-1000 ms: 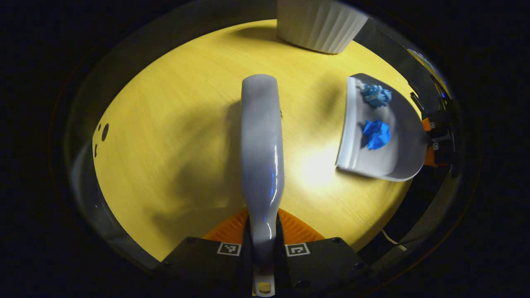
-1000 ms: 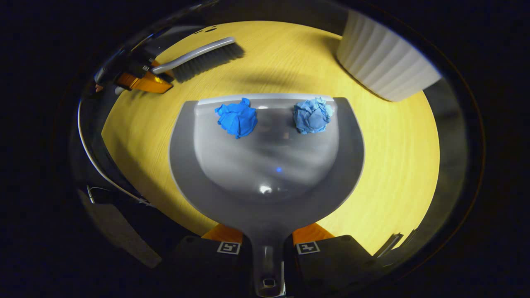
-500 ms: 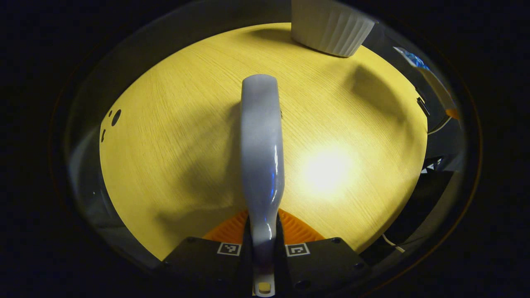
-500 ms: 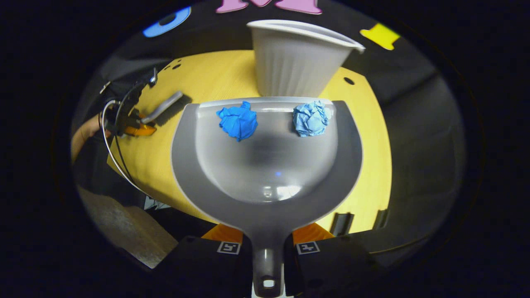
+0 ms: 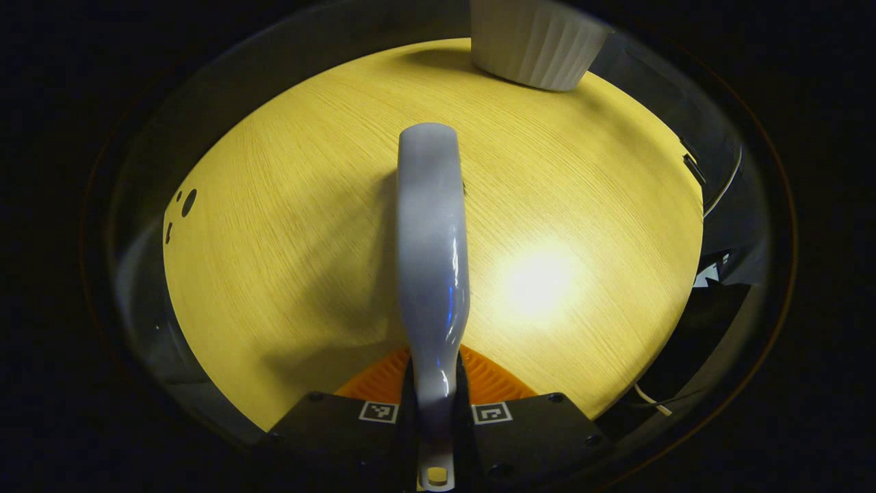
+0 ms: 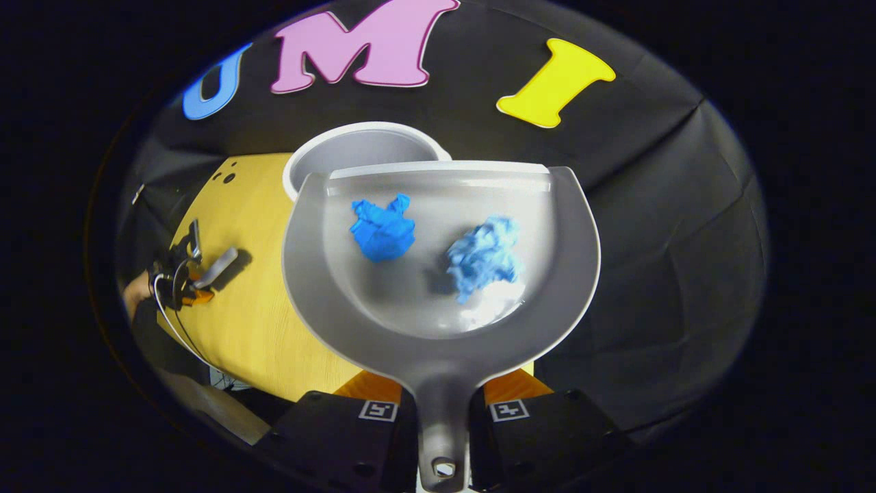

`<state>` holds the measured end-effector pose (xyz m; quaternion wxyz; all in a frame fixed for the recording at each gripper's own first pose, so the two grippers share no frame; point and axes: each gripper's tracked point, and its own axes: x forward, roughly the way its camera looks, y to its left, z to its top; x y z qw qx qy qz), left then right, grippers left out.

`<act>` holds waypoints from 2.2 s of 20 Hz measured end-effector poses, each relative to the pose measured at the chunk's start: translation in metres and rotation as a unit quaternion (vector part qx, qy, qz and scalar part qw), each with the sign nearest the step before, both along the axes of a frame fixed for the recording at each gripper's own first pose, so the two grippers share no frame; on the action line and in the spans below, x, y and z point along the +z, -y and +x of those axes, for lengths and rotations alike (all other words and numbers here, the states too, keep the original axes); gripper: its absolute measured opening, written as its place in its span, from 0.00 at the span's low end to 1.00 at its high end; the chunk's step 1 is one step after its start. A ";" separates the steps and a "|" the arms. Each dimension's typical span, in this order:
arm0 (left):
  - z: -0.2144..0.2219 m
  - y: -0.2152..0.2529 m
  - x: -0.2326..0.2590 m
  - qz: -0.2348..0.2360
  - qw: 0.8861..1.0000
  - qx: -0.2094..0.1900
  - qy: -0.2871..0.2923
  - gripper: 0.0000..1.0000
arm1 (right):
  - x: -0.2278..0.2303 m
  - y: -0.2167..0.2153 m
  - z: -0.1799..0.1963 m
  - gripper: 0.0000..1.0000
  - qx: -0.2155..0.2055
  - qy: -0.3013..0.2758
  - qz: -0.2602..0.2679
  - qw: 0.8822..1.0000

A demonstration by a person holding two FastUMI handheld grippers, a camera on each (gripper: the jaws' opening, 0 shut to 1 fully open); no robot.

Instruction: Pick up the small broom and dustpan from the desktop, sweep the trash into the dustpan with the broom, and then empty the trash into the garbage bin.

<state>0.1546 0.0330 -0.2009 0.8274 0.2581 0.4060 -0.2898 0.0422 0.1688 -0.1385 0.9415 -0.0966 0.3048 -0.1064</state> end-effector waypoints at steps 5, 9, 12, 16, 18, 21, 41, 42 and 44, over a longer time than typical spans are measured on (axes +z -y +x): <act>-0.001 0.000 0.000 -0.004 1.000 0.005 0.005 0.24 | 0.024 0.005 0.012 0.34 -0.016 -0.007 -0.110 0.994; -0.002 0.000 0.000 -0.007 1.000 0.006 0.011 0.24 | 0.049 0.010 0.008 0.34 -0.031 0.030 -0.222 0.974; -0.002 0.000 0.000 -0.010 1.000 0.007 0.016 0.24 | 0.067 0.005 0.001 0.33 -0.041 0.078 -0.314 0.945; 0.000 -0.001 0.001 -0.004 1.000 0.001 0.018 0.24 | 0.082 0.005 -0.002 0.32 -0.022 0.102 -0.405 0.909; 0.000 -0.002 0.002 -0.003 1.000 0.000 0.017 0.24 | 0.090 0.014 -0.007 0.32 -0.017 0.097 -0.443 0.891; 0.000 -0.001 0.001 -0.005 1.000 0.003 0.019 0.24 | 0.109 0.010 -0.017 0.32 -0.006 0.103 -0.511 0.853; 0.003 -0.004 0.002 0.014 0.999 -0.003 0.029 0.24 | 0.118 0.035 -0.011 0.32 0.021 0.149 -0.582 0.799; 0.004 -0.004 0.002 0.016 0.999 -0.005 0.030 0.25 | 0.116 0.043 -0.011 0.32 0.016 0.142 -0.557 0.818; 0.004 -0.004 0.002 0.016 0.999 -0.005 0.030 0.24 | 0.109 0.050 -0.015 0.32 0.009 0.135 -0.493 0.859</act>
